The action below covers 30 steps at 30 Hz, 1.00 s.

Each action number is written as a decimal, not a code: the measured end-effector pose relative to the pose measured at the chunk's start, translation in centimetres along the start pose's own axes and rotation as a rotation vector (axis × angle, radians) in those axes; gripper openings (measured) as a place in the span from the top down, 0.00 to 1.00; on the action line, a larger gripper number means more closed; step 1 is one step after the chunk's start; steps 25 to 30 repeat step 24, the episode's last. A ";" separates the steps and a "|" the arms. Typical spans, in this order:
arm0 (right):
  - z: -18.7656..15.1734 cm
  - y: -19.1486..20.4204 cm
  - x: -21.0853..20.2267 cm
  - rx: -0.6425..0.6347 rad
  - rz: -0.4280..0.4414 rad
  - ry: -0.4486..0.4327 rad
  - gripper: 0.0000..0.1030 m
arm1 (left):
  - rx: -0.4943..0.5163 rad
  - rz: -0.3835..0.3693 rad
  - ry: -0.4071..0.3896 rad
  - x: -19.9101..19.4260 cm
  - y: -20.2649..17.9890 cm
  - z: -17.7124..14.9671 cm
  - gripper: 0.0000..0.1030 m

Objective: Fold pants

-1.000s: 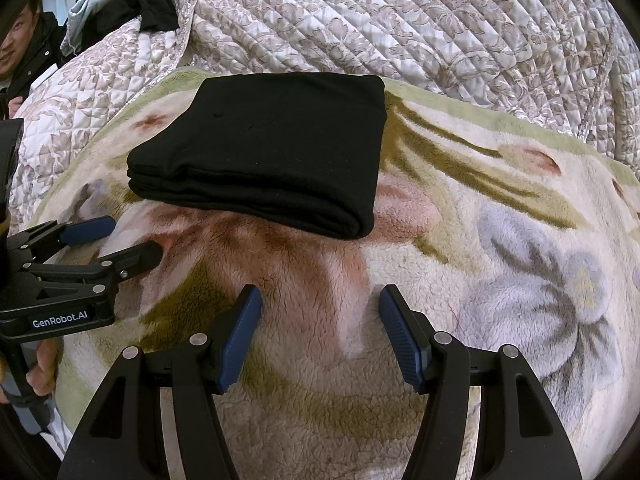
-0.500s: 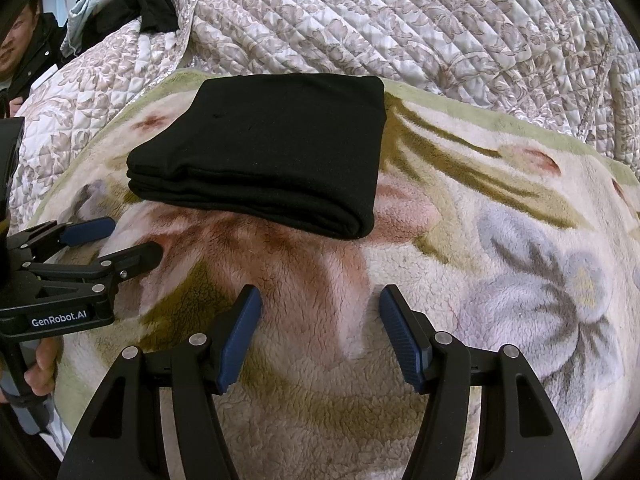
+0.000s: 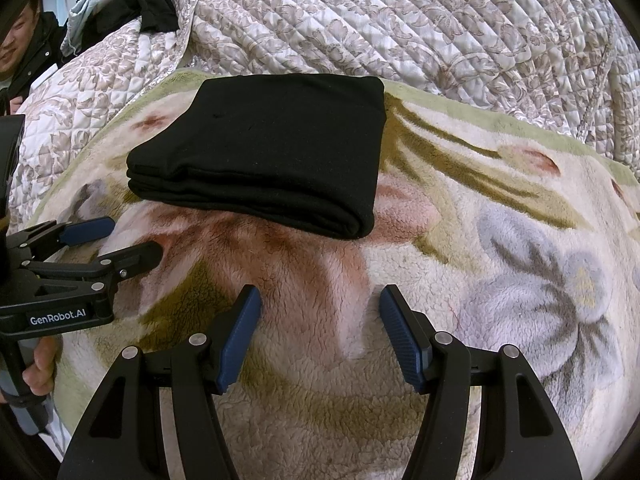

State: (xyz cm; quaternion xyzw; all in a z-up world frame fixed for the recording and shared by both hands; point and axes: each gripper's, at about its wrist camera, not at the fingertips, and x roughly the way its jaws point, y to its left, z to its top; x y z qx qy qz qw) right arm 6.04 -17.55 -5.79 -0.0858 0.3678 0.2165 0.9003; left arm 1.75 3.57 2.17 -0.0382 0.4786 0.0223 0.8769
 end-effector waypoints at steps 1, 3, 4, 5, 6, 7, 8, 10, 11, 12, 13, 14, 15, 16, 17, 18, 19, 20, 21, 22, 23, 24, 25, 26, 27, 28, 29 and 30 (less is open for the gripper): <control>-0.1 0.0 0.0 0.000 0.001 0.000 0.39 | -0.001 -0.001 0.000 0.0 0.0 0.0 0.17; -0.1 0.0 0.0 0.001 0.002 0.000 0.39 | 0.000 0.000 -0.001 0.0 0.0 0.0 0.17; 0.0 0.0 0.0 0.002 0.002 0.000 0.39 | 0.001 0.000 -0.001 0.0 0.0 0.0 0.17; 0.0 0.1 0.0 0.002 0.001 0.000 0.39 | 0.000 0.000 -0.001 0.0 0.0 0.0 0.17; 0.0 0.1 0.0 0.001 0.000 0.000 0.39 | 0.000 0.000 0.000 0.0 0.0 0.0 0.17; 0.0 0.1 0.0 0.001 0.000 0.000 0.39 | 0.001 0.000 0.000 0.0 0.0 0.0 0.17; -0.1 0.1 0.0 0.002 0.000 -0.001 0.39 | 0.001 0.000 0.000 0.0 0.0 0.0 0.17; -0.1 0.1 0.0 0.001 0.000 -0.001 0.39 | 0.001 0.000 0.000 0.0 0.0 0.0 0.17; -0.1 0.1 0.0 0.001 0.000 -0.001 0.39 | 0.001 0.000 0.000 0.0 0.0 0.0 0.17; -0.1 0.1 0.0 0.001 0.000 -0.001 0.39 | 0.001 -0.001 0.000 0.0 0.0 0.0 0.17; -0.1 0.1 0.0 0.001 -0.001 -0.001 0.39 | 0.001 -0.001 0.000 0.0 0.0 0.0 0.17; 0.0 0.1 0.0 0.000 -0.001 -0.001 0.39 | 0.001 0.001 0.001 0.0 -0.1 0.0 0.17; 0.1 0.0 0.0 0.000 -0.001 -0.001 0.39 | 0.005 0.003 0.001 0.0 -0.1 0.0 0.17; 0.0 0.1 0.0 0.000 -0.001 -0.001 0.39 | 0.005 0.004 0.001 0.0 0.0 0.0 0.17; 0.0 0.1 0.0 0.000 -0.002 -0.001 0.39 | 0.005 0.004 0.001 0.0 0.0 0.0 0.17; 0.0 0.1 0.0 0.000 -0.002 -0.001 0.39 | 0.004 0.003 0.002 0.0 0.0 0.0 0.17; 0.0 0.1 0.0 0.000 -0.002 -0.002 0.39 | 0.003 0.002 0.002 0.0 0.0 0.0 0.17; 0.0 0.1 0.0 0.000 -0.002 -0.002 0.39 | 0.003 0.002 0.002 0.0 0.0 0.0 0.17; 0.0 0.1 0.0 0.000 -0.002 -0.001 0.39 | 0.002 0.002 0.002 0.0 0.0 0.0 0.17; -0.1 0.1 0.0 0.000 -0.002 -0.002 0.39 | 0.002 0.003 0.002 0.0 0.0 0.0 0.17; 0.0 0.1 0.0 0.000 -0.002 -0.002 0.39 | 0.003 0.005 0.002 0.0 -0.1 0.1 0.16; 0.0 0.1 0.0 0.000 -0.003 -0.003 0.39 | 0.003 0.007 0.002 0.0 -0.1 0.1 0.16; 0.0 0.1 0.0 0.000 -0.003 -0.003 0.39 | 0.003 0.007 0.002 0.0 -0.1 0.1 0.16; 0.0 0.1 0.0 0.000 -0.003 -0.003 0.39 | 0.003 0.007 0.002 0.0 -0.1 0.1 0.16; 0.0 0.1 0.0 0.000 -0.003 -0.003 0.39 | 0.003 0.007 0.002 0.0 -0.1 0.1 0.16; 0.0 0.1 0.0 0.000 -0.003 -0.003 0.39 | 0.003 0.007 0.002 0.0 -0.1 0.1 0.16; 0.0 0.1 0.0 0.000 -0.003 -0.003 0.39 | 0.003 0.007 0.002 0.0 -0.1 0.1 0.16; 0.0 0.1 0.0 0.000 -0.003 -0.003 0.39 | 0.003 0.007 0.002 0.0 -0.1 0.1 0.16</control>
